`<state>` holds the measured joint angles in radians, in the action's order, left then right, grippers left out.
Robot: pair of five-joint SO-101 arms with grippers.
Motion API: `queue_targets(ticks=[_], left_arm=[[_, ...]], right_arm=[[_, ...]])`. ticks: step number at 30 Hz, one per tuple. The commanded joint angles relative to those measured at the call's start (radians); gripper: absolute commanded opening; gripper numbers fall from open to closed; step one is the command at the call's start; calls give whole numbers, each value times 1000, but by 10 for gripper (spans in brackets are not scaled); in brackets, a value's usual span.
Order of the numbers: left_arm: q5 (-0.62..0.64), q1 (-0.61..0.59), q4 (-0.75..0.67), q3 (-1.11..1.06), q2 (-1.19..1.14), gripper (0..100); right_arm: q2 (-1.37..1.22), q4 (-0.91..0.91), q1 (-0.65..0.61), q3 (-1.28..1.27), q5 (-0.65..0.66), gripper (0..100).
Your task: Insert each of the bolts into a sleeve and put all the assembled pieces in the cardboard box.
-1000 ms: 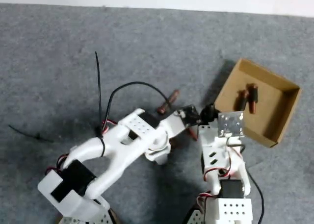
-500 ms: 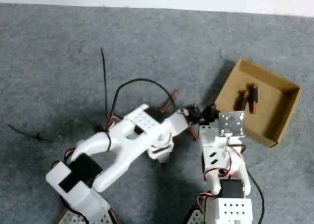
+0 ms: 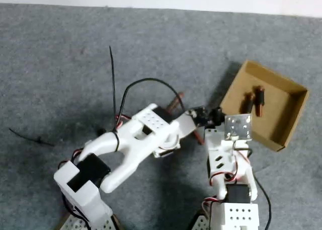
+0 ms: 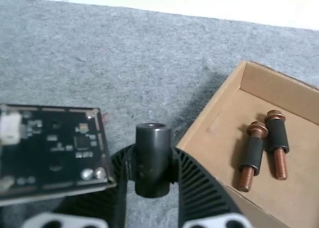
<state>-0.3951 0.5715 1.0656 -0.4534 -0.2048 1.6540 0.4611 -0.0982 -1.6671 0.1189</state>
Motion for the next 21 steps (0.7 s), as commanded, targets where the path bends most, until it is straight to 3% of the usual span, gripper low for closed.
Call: queue_targets(ticks=[1,5,11,18,21], left_arm=[[-9,-15,5,7,4,4],[-11,-21,-34,-124,150,4],[5,-107,-308,-486,602,4],[167,-228,-552,-754,1001,4],[270,-257,-606,-819,1089,4]], right_arm=[[19,-1,-1,-4,-5,4],[19,-1,-2,-4,-5,4],[19,-1,-2,-4,-5,4],[19,-2,-38,-8,0,5],[21,-5,-114,-48,87,5]])
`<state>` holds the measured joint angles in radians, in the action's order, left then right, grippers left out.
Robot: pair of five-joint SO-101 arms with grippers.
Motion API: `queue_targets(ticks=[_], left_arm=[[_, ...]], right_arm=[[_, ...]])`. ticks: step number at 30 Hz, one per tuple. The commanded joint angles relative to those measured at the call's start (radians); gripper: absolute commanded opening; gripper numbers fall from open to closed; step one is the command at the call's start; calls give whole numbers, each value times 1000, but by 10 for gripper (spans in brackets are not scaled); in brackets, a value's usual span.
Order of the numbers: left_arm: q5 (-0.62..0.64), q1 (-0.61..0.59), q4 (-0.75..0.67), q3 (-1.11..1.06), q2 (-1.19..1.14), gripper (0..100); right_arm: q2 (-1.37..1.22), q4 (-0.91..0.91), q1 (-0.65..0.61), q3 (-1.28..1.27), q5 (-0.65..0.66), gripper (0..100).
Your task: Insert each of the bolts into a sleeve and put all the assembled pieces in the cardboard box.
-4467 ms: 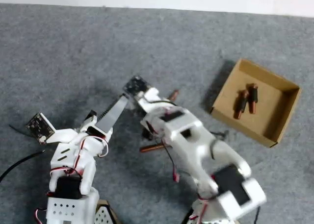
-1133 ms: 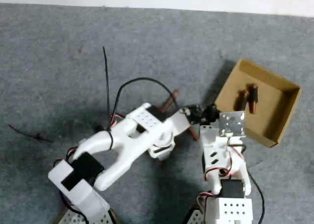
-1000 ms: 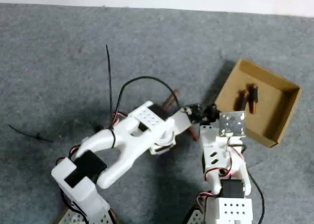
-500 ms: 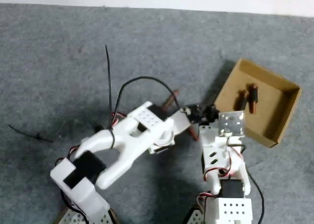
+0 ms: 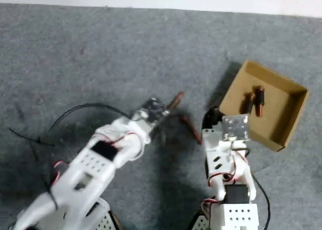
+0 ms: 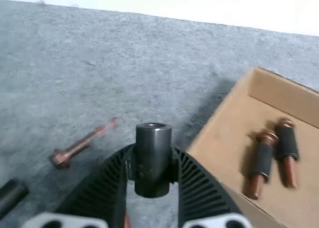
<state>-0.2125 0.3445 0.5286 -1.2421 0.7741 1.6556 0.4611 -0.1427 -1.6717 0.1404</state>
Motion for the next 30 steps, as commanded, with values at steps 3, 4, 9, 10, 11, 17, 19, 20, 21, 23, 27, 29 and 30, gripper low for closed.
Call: queue_targets(ticks=[3,4,9,10,11,17,19,20,21,23,27,29,30], left_arm=[[172,-48,-158,-91,182,4],[190,-54,-192,-111,203,4],[259,-102,-371,-216,323,4],[270,-114,-399,-234,349,4],[287,-124,-417,-252,374,4],[485,-137,-423,-328,585,4],[574,-124,-422,-352,679,4],[623,-113,-422,-366,730,4],[675,-104,-422,-381,780,4],[767,-79,-422,-421,885,4],[813,-48,-376,-453,1056,4],[815,-47,-321,-438,1067,4],[815,-47,-311,-438,1059,4]], right_arm=[[19,-41,-180,-67,137,5],[19,-68,-209,-77,152,5],[19,-127,-300,-122,187,5],[19,-128,-317,-124,187,5],[19,-128,-340,-125,189,5],[13,-153,-450,-125,190,5],[13,-153,-470,-125,190,5],[13,-153,-481,-125,190,5],[13,-154,-492,-125,190,5],[13,-154,-510,-125,192,5],[13,-151,-526,-128,195,5],[12,-139,-524,-128,250,5],[12,-127,-526,-128,281,5]])
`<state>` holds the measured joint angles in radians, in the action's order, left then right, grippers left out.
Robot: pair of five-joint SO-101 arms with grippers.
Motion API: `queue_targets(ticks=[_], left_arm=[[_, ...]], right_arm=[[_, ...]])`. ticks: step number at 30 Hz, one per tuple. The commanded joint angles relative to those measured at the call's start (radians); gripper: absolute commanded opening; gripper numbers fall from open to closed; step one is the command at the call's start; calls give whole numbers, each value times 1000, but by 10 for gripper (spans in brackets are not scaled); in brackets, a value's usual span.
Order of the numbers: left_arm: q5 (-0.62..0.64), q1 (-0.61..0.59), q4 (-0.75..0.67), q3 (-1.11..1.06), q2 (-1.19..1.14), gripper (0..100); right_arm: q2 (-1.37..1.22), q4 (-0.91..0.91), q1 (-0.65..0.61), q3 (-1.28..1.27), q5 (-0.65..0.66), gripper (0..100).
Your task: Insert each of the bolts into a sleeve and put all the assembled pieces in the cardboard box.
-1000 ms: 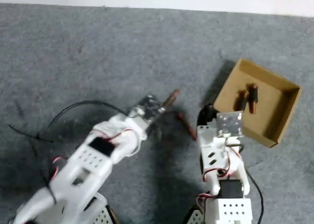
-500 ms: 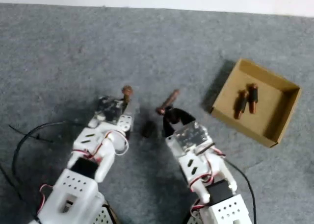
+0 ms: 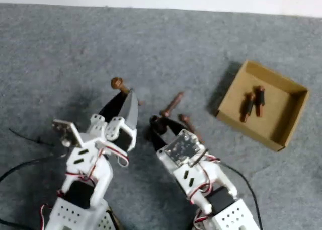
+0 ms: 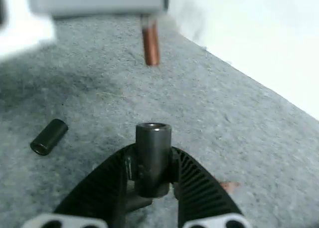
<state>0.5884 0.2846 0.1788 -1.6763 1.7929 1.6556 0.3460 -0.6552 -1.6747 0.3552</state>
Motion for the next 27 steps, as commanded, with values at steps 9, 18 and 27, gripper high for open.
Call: queue_targets(ticks=[9,18,27], left_arm=[[14,143,87,-19,28,4],[14,150,132,-19,28,4],[14,249,222,-19,28,4]], right_arm=[[19,-5,-28,-125,115,5],[19,-5,7,-122,115,5],[19,-4,10,-120,114,5]])
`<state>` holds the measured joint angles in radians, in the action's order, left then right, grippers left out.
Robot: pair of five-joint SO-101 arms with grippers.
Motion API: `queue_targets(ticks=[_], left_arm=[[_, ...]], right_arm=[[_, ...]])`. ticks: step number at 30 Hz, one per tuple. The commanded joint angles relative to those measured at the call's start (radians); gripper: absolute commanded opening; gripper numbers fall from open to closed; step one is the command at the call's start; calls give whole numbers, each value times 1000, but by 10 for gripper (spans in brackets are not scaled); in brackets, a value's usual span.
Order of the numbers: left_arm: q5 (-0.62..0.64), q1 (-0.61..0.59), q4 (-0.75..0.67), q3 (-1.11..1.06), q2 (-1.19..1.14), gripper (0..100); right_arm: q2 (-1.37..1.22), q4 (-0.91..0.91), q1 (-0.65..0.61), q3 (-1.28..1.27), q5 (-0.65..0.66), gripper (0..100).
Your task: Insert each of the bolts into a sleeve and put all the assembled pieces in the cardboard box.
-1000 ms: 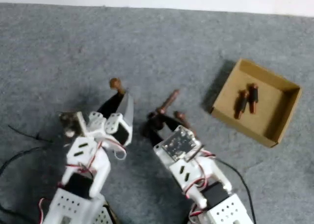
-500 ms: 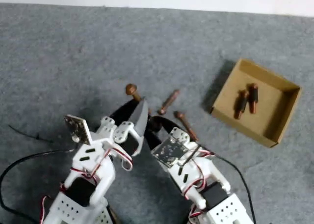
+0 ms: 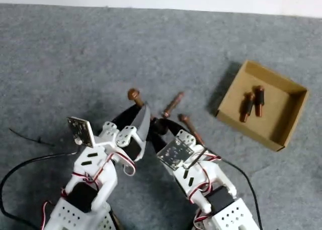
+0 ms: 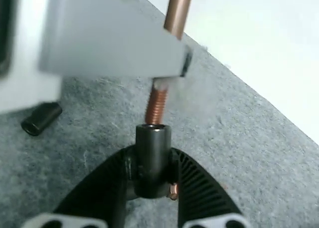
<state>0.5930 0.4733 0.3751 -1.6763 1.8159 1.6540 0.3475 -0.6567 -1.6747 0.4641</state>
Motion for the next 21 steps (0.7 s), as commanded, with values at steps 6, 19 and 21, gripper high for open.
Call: queue_targets(ticks=[6,19,21], left_arm=[[9,58,26,-18,5,4],[9,61,121,-19,2,4],[8,84,160,-19,2,4]], right_arm=[[21,-5,12,-120,5,5],[21,-2,12,-122,2,5],[21,-2,12,-122,2,5]])
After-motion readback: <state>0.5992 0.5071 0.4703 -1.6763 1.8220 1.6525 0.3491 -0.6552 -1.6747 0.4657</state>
